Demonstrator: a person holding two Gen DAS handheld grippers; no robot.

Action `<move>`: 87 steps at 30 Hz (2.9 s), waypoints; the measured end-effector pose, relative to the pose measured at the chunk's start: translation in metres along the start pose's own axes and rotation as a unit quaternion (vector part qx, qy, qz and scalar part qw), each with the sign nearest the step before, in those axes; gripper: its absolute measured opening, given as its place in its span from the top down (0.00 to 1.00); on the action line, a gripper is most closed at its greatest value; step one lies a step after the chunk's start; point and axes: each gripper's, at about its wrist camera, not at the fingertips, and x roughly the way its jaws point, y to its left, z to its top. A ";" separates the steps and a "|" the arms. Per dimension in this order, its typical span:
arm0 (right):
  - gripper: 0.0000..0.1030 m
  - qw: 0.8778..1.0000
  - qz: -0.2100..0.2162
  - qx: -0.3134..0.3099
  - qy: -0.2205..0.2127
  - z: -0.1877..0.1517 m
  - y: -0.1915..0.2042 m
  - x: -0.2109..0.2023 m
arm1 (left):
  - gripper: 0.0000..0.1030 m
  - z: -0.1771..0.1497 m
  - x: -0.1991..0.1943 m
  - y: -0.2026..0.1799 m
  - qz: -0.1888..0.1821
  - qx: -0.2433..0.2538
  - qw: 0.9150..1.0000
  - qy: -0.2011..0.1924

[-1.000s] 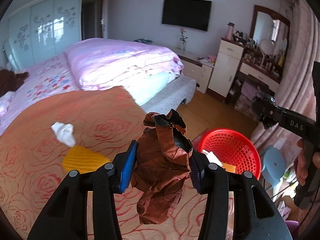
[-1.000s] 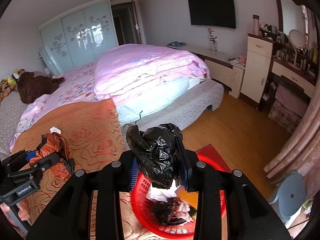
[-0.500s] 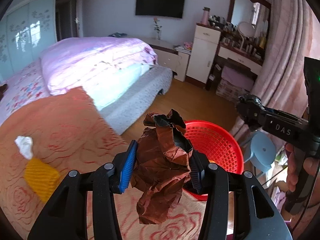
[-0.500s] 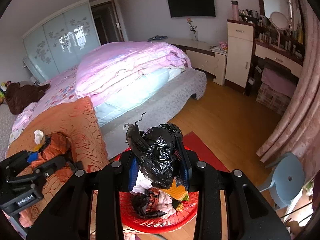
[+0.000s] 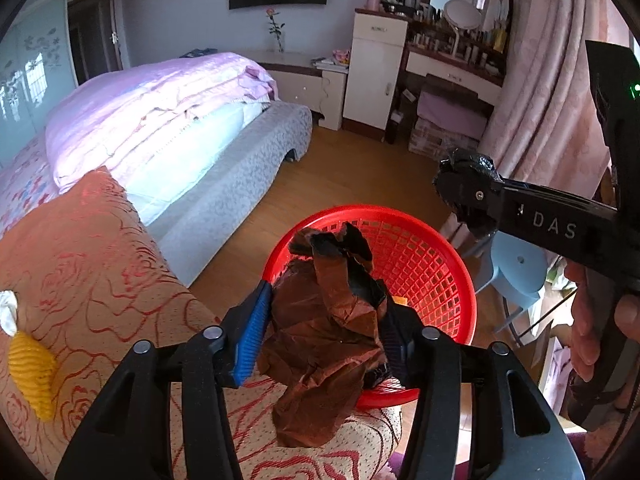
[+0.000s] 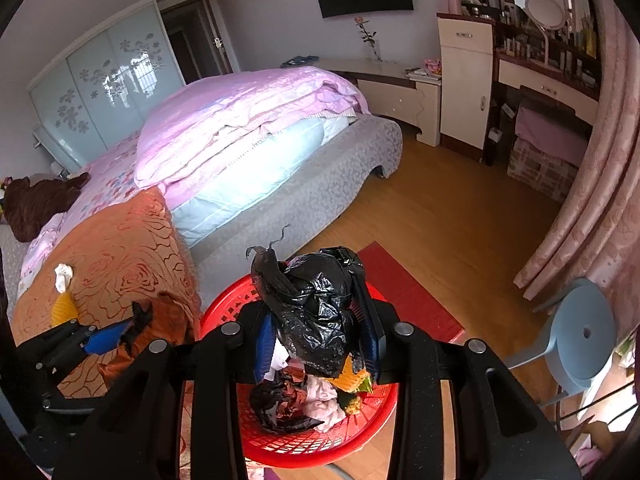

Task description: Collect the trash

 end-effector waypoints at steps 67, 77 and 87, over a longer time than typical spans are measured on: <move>0.40 0.997 0.026 -0.073 0.029 -0.026 0.054 0.013 | 0.79 -0.094 -0.103 0.207 0.176 -0.247 0.952 -0.050; 0.40 0.987 0.082 -0.133 0.034 -0.032 0.111 0.013 | 0.79 -0.112 -0.146 0.226 0.190 -0.281 0.936 -0.090; 0.40 0.968 0.149 -0.202 0.030 -0.027 0.210 0.025 | 0.79 -0.135 -0.162 0.248 0.212 -0.314 0.920 -0.097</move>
